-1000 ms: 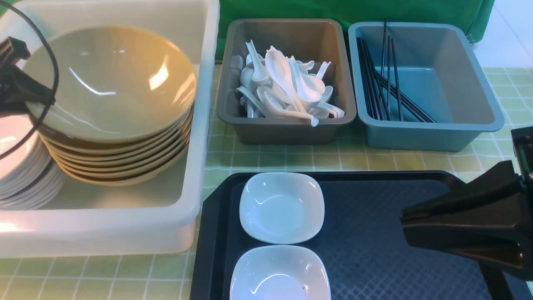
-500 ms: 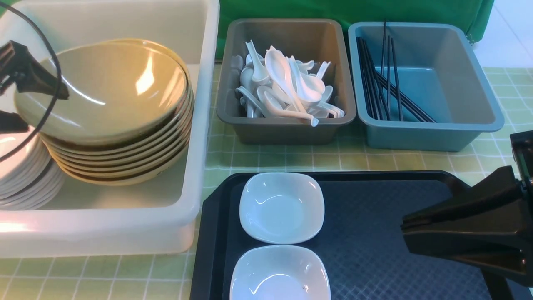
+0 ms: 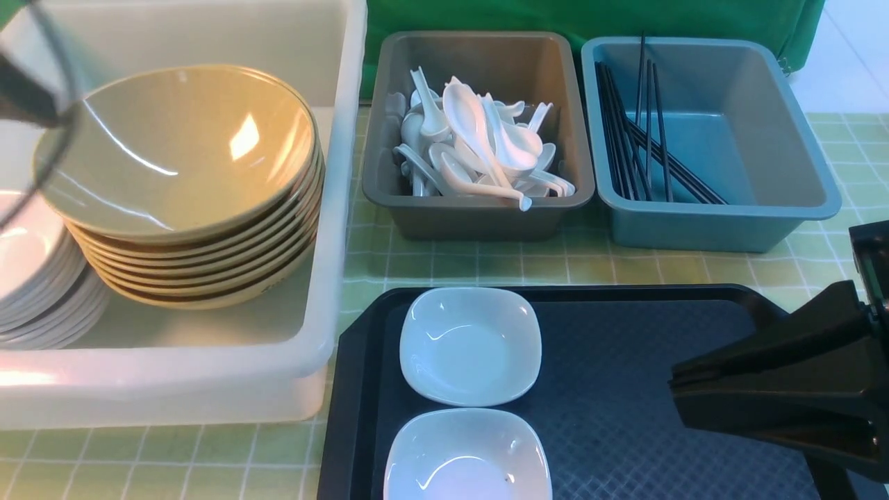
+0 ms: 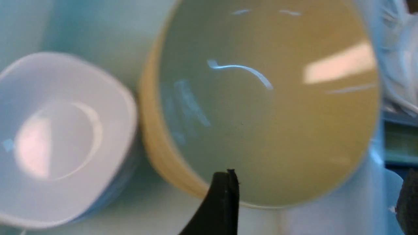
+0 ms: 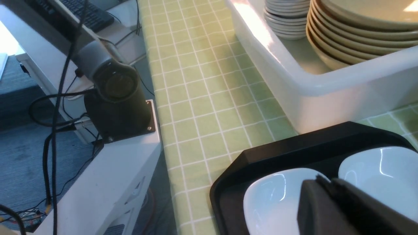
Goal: On green table put chopsticks spoon bowls plates into blue grey white boxes.
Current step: 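Reach for and grasp the small white dish on the black tray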
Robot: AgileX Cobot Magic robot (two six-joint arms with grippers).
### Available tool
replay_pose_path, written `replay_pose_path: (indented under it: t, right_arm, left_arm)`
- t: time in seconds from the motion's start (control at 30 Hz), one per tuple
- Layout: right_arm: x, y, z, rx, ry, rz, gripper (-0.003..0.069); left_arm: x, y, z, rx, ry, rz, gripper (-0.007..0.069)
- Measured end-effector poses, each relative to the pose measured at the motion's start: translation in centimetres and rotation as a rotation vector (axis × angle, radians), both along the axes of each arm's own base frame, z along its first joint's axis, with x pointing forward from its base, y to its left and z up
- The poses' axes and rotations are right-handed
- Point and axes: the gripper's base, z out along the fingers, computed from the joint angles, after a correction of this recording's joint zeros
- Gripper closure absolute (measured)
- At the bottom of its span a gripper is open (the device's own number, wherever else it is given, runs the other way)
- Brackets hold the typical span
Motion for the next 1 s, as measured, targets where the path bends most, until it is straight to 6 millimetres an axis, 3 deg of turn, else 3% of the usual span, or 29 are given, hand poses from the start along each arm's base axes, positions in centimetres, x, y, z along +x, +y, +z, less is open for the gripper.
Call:
replay_pose_path:
  t: [0.1, 0.17, 0.2, 0.27, 0.47, 0.6, 0.8, 1.0]
  right_arm:
    - [0.0, 0.0, 0.0, -0.001, 0.002, 0.003, 0.0613]
    - [0.0, 0.0, 0.0, -0.001, 0.003, 0.005, 0.0613]
    - [0.0, 0.0, 0.0, -0.001, 0.003, 0.005, 0.0613]
    - [0.0, 0.0, 0.0, -0.001, 0.003, 0.005, 0.0613]
    - [-0.1, 0.0, 0.0, -0.002, 0.004, 0.006, 0.0613]
    - [-0.1, 0.0, 0.0, -0.002, 0.005, 0.008, 0.0612]
    - [-0.3, 0.0, -0.1, -0.008, 0.018, 0.029, 0.0605]
    - [-0.4, 0.0, -0.1, -0.011, 0.024, 0.04, 0.0601]
  left_arm:
    - [-1.1, -5.2, 0.2, -0.02, -0.026, -0.279, 0.0009]
    - [-1.7, -8.6, -0.7, -0.035, 0.01, -0.446, 0.004]
    - [-1.7, -8.9, -0.8, -0.036, 0.015, -0.458, 0.005]
    - [-1.7, -12.4, -2.5, -0.042, 0.071, -0.586, 0.0074]
    - [1.2, -19.0, -7.0, -0.057, 0.219, -0.652, 0.0086]
    - [3.6, -21.2, -9.6, 0.016, 0.323, -0.634, 0.0086]
    - [7.2, -22.9, -13.4, 0.115, 0.494, -0.393, 0.0086]
    - [7.9, -23.8, -15.5, 0.225, 0.521, -0.342, 0.0086]
